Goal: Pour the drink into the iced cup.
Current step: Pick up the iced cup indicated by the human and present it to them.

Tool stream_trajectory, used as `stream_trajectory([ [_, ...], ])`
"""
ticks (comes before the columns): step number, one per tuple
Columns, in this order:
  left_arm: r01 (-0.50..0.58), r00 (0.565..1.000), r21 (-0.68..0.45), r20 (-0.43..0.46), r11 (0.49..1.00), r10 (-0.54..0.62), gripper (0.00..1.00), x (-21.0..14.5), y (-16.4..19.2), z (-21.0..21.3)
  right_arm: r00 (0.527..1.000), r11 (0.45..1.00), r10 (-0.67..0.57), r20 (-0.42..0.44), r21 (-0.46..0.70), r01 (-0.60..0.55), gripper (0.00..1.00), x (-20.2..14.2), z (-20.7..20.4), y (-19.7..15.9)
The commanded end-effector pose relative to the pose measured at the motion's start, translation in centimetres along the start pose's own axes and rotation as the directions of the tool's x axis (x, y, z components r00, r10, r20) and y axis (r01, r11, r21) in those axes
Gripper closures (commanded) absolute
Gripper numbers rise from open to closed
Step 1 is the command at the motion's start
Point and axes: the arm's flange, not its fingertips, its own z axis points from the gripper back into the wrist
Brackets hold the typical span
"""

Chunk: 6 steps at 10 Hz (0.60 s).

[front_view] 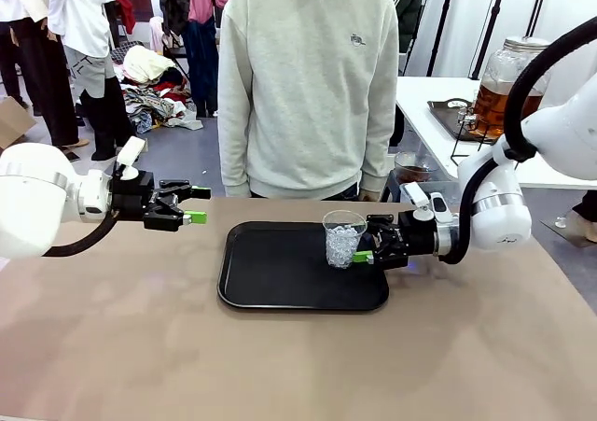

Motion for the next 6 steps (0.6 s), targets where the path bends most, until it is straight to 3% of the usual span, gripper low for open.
stream_trajectory([
  [1,-0.002,1.0,0.002,0.0,1.0,0.002,0.0,0.2,0.0,-0.1,0.999,0.999,-0.03,0.022,-0.021,0.03,0.0,0.3,-1.5,-0.7],
  [6,-0.002,1.0,0.002,0.0,1.0,0.002,0.0,0.2,0.0,-0.1,0.996,0.996,-0.083,0.037,-0.016,0.083,0.0,0.0,-3.6,-0.4],
])
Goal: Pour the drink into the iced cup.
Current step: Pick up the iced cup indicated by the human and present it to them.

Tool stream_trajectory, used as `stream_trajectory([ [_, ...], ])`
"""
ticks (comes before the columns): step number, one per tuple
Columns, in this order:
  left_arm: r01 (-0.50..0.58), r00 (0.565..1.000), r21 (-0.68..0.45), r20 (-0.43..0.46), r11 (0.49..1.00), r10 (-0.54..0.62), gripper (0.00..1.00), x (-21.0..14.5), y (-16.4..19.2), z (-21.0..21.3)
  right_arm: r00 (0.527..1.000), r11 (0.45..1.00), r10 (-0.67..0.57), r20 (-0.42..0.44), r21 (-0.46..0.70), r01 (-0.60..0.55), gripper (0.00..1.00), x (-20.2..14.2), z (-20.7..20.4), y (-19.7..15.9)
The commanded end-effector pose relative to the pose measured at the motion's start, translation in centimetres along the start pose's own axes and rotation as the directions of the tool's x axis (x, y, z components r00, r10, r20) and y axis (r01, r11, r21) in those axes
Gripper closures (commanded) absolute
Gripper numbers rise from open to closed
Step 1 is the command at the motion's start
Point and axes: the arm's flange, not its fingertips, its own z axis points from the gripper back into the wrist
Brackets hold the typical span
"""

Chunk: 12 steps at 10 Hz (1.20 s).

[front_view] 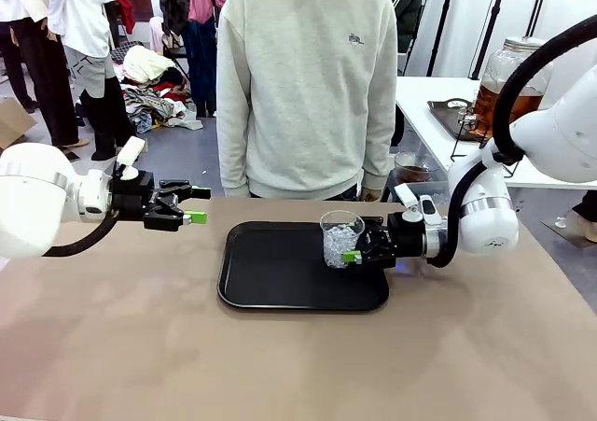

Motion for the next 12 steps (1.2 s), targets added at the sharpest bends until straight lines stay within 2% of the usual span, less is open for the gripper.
stream_trajectory([
  [1,-0.002,1.0,0.002,0.0,1.0,0.002,0.0,0.2,0.0,-0.1,0.999,0.999,-0.04,0.002,-0.029,0.04,0.0,0.2,-1.4,-0.7],
  [5,-0.002,1.0,0.002,0.0,1.0,0.002,0.0,0.2,0.0,-0.1,0.997,0.991,-0.077,0.006,-0.106,0.078,0.0,0.0,-2.5,-0.9],
  [9,-0.002,1.0,0.002,0.0,1.0,0.002,0.0,0.2,0.0,-0.1,0.997,0.993,-0.077,-0.001,-0.093,0.076,0.0,0.1,-2.8,-0.7],
  [11,-0.002,1.0,0.002,0.0,1.0,0.002,0.0,0.2,0.0,-0.1,0.998,0.994,-0.067,0.018,-0.09,0.068,0.35,0.1,-2.9,-0.6],
  [12,-0.002,1.0,0.002,0.0,1.0,0.002,0.0,0.2,0.0,-0.1,0.998,0.994,-0.061,0.016,-0.088,0.062,0.35,0.2,-2.9,-0.5],
])
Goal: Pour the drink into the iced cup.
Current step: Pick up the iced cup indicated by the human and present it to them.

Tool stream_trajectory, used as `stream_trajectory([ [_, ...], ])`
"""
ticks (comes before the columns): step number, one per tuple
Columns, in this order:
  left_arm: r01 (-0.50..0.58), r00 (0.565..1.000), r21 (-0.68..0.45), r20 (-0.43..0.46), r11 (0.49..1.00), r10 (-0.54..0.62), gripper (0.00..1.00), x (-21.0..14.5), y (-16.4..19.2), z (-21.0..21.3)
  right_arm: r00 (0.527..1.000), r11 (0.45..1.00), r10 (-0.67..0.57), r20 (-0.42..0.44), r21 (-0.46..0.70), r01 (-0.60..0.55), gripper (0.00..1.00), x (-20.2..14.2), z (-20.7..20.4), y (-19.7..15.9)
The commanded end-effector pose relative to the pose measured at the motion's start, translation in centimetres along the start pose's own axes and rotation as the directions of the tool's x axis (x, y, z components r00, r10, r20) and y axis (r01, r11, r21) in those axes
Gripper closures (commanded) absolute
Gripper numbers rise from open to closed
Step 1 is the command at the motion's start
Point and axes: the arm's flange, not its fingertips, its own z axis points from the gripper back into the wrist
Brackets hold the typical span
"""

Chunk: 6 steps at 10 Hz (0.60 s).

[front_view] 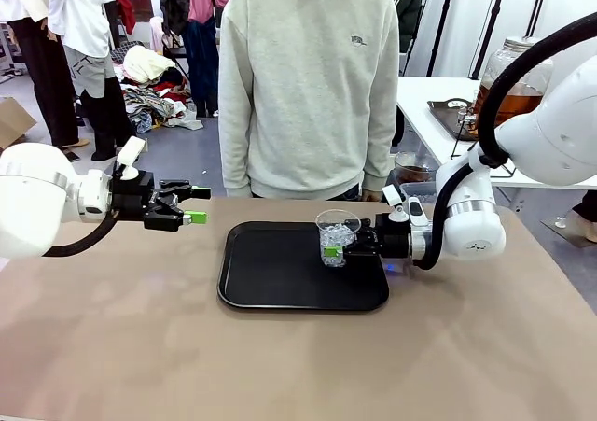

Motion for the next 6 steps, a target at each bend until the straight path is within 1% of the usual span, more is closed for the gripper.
stream_trajectory([
  [1,-0.002,1.0,0.002,0.0,1.0,0.002,0.0,0.2,0.0,-0.1,1.0,1.0,-0.002,0.008,-0.014,0.002,0.35,0.6,-0.6,-0.2],
  [4,-0.002,1.0,0.002,0.0,1.0,0.002,0.0,0.2,0.0,-0.1,1.0,1.0,-0.005,0.013,-0.001,0.005,0.35,1.7,0.0,0.3],
  [6,-0.002,1.0,0.002,0.0,1.0,0.002,0.0,0.2,0.0,-0.1,0.999,0.999,-0.022,0.034,0.025,0.021,0.35,4.0,0.8,0.7],
])
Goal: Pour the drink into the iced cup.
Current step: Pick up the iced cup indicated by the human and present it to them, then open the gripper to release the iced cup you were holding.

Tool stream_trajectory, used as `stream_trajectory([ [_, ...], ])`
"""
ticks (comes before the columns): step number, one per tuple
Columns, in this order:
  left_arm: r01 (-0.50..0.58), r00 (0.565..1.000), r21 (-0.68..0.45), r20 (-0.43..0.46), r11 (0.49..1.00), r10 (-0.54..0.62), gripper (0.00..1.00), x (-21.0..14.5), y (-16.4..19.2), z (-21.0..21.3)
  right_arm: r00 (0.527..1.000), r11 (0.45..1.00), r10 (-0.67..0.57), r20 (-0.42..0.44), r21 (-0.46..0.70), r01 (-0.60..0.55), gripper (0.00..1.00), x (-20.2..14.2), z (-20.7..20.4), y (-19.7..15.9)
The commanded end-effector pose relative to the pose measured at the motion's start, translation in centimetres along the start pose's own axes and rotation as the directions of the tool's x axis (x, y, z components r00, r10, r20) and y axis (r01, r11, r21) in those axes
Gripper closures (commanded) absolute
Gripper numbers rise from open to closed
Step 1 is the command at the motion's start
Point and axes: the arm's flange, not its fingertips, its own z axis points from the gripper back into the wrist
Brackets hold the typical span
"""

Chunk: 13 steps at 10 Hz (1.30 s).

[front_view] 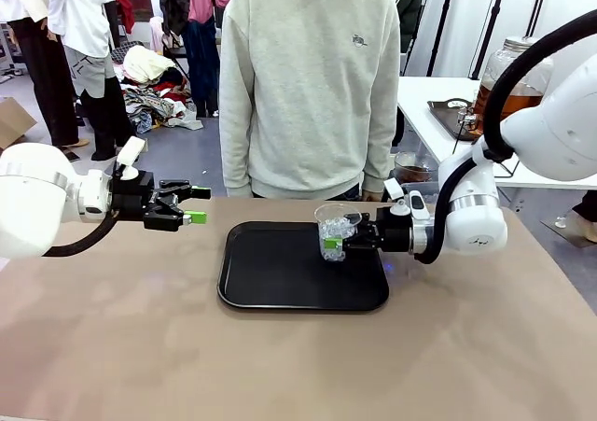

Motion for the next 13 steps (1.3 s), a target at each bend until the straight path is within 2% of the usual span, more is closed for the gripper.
stream_trajectory([
  [1,-0.002,1.0,0.002,0.0,1.0,0.002,0.0,0.2,0.0,-0.1,1.0,1.0,-0.02,0.024,0.023,0.019,0.35,4.3,1.2,0.5],
  [4,-0.002,1.0,0.002,0.0,1.0,0.002,0.0,0.2,0.0,-0.1,0.998,0.998,-0.034,0.043,0.059,0.032,0.35,9.9,2.2,-1.0],
  [6,-0.002,1.0,0.002,0.0,1.0,0.002,0.0,0.2,0.0,-0.1,0.999,0.996,-0.037,0.029,0.081,0.035,0.35,12.1,1.7,-2.1],
  [9,-0.002,1.0,0.002,0.0,1.0,0.002,0.0,0.2,0.0,-0.1,0.999,0.996,-0.021,0.038,0.086,0.018,0.35,13.3,1.6,-2.5],
  [13,-0.002,1.0,0.002,0.0,1.0,0.002,0.0,0.2,0.0,-0.1,1.0,0.998,-0.003,0.031,0.064,0.001,0.35,12.6,1.8,-2.0],
])
